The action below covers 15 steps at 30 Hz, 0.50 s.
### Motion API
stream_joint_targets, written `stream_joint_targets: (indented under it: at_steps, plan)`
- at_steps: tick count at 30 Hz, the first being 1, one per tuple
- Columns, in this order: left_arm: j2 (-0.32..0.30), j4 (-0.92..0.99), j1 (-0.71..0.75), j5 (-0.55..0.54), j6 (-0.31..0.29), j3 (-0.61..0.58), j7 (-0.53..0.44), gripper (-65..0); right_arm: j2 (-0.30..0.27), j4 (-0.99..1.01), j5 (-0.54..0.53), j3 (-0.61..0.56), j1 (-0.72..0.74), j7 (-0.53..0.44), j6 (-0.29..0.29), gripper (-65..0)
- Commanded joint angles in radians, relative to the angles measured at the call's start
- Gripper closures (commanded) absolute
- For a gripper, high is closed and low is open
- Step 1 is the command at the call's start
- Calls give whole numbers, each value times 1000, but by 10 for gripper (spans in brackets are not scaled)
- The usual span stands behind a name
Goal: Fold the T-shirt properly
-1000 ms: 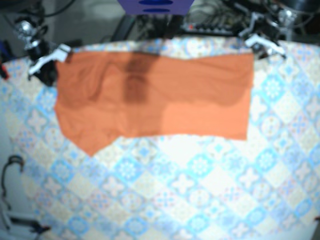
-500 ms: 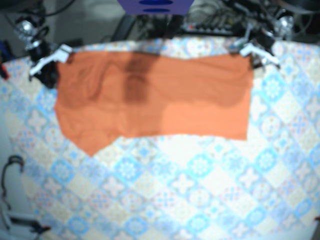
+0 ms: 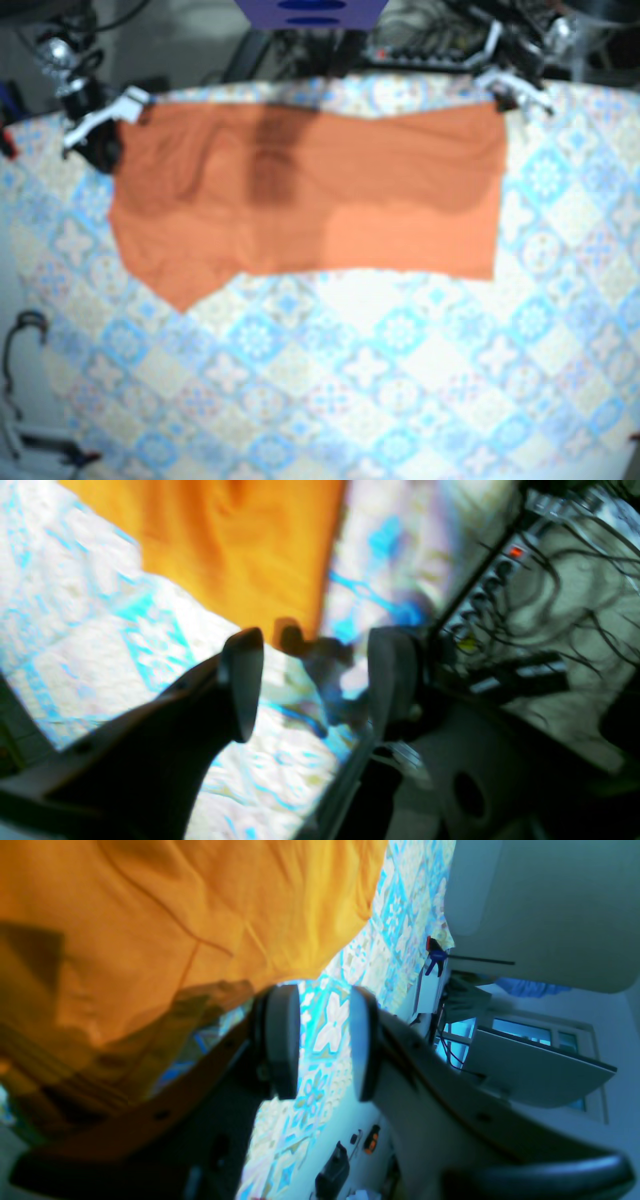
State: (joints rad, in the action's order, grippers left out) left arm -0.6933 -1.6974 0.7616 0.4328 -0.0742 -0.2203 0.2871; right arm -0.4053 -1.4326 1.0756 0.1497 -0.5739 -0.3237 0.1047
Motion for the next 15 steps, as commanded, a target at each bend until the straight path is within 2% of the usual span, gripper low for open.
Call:
stream_joint_targets:
  at_steps: [1, 15]
  plan:
    - [-13, -14, 5, -2, 12, 6, -6, -327, -19, -15, -7, 9, -2, -4, 19, -164]
    - [-15, 35, -41, -2, 12, 34, -2, -327, -17, -15, -7, 9, -2, -4, 19, -164]
